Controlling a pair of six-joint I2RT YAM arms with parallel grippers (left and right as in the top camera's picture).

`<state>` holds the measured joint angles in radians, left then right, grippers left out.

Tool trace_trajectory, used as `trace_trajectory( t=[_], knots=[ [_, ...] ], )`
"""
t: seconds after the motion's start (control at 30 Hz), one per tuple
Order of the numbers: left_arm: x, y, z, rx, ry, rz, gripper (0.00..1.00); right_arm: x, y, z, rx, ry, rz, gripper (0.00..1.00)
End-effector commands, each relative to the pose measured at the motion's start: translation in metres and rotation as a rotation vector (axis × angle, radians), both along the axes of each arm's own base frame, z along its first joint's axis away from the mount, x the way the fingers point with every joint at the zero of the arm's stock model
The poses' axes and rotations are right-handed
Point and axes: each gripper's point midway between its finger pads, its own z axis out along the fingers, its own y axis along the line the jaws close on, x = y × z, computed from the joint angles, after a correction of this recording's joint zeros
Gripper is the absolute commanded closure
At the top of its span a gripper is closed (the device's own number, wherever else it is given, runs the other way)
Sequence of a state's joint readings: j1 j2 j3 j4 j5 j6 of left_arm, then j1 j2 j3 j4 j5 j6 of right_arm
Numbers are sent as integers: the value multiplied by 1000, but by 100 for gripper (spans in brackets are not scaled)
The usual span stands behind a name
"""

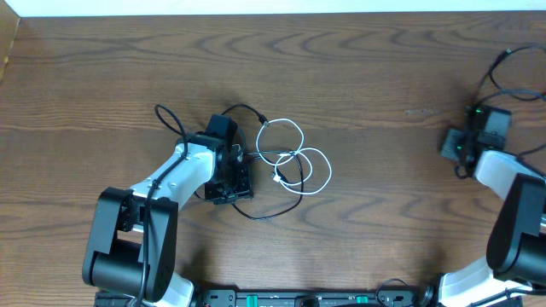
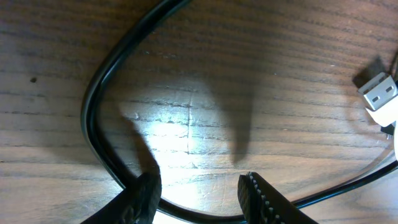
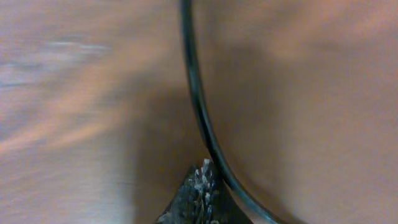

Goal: Untangle cables

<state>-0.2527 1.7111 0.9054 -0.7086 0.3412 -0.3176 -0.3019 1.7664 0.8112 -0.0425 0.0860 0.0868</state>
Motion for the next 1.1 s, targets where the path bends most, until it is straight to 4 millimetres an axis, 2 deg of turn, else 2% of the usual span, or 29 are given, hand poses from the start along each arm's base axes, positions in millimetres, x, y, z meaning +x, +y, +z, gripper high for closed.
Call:
trace_trajectory(
  t=[0.0, 0.07, 0.17, 0.27, 0.4, 0.5, 0.67, 0.77, 0.87, 0.93, 1.07],
  knots=[
    [-9, 4, -7, 20, 27, -1, 54, -21, -40, 11, -81, 15, -158, 99],
    [-8, 4, -7, 20, 24, -1, 54, -22, -43, 17, -50, -13, -182, 99],
    [-8, 4, -7, 19, 22, -1, 54, -10, -29, 25, 41, -76, -120, 99],
    [-8, 4, -7, 19, 22, -1, 55, 9, 14, 37, 225, -164, 42, 99],
    [-7, 3, -5, 14, 19, -1, 66, 20, 79, 50, 445, -221, 253, 97],
    [-1, -2, 6, -16, -18, -16, 67, 14, 122, 52, 548, -188, 361, 84],
    [17, -5, 41, -47, -172, -70, 66, -6, 190, 44, 621, -73, 507, 68],
    [21, 0, 58, -31, -241, -62, 56, -19, 226, 41, 634, -12, 595, 59],
    [21, 13, 67, 16, -272, -44, 50, -33, 263, 39, 633, 30, 696, 58],
    [20, 21, 68, 44, -268, -31, 50, -38, 278, 36, 597, 49, 736, 56],
    [14, 41, 64, 78, -215, 52, 45, -52, 303, 26, 432, 106, 841, 45]
  ],
)
